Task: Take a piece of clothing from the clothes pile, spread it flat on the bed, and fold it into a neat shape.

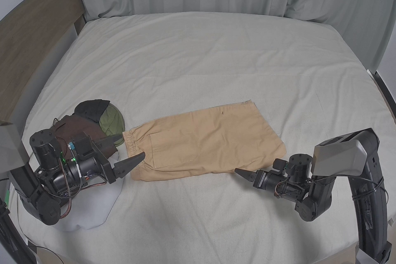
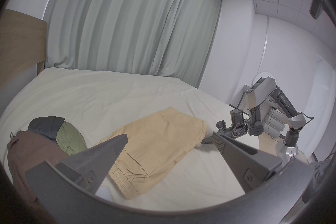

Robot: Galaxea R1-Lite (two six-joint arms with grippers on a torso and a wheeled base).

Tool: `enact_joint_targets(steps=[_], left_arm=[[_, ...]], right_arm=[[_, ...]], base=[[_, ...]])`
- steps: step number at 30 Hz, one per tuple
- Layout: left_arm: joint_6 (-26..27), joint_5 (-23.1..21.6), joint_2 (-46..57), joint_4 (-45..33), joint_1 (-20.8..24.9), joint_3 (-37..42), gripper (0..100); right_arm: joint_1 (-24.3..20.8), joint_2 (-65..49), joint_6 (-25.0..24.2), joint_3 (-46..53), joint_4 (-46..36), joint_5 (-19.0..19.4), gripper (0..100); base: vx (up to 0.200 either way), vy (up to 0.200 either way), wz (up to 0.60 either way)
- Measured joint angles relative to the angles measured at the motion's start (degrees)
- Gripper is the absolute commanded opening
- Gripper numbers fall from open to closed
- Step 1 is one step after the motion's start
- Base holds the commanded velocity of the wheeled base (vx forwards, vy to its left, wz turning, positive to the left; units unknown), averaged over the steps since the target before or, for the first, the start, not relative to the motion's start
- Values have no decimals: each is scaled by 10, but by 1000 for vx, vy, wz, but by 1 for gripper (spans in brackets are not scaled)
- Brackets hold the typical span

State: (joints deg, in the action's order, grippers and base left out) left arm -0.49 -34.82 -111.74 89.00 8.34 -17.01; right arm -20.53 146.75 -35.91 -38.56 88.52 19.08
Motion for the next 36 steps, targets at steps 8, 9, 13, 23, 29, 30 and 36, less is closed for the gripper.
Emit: enact_joint_targets(steps=[8, 9, 13, 23, 29, 30, 36], left_arm=[[2, 0, -8, 0, 0, 3, 100], [3, 0, -10, 0, 1, 4, 100], [10, 0, -13, 0, 1, 7, 100], [11, 0, -20, 0, 0, 8, 100], [6, -1, -28, 0, 0, 5, 100], [6, -1, -28, 0, 0, 5, 100], [2, -11, -34, 0, 1, 0, 100]], right_arm=[[-11, 16, -28, -56, -2, -23, 100], [-11, 19, -31, -64, -3, -26, 100], [-11, 28, -45, -91, -4, -31, 100], [-11, 38, -49, -108, -3, -37, 0], [-12, 41, -50, -108, -6, -36, 0], [-12, 41, -50, -107, -5, -36, 0], [-11, 38, -49, -105, -4, -36, 0]], base=[[0, 0, 0], [0, 0, 0], [0, 0, 0], [0, 0, 0], [0, 0, 0], [0, 0, 0], [0, 0, 0]])
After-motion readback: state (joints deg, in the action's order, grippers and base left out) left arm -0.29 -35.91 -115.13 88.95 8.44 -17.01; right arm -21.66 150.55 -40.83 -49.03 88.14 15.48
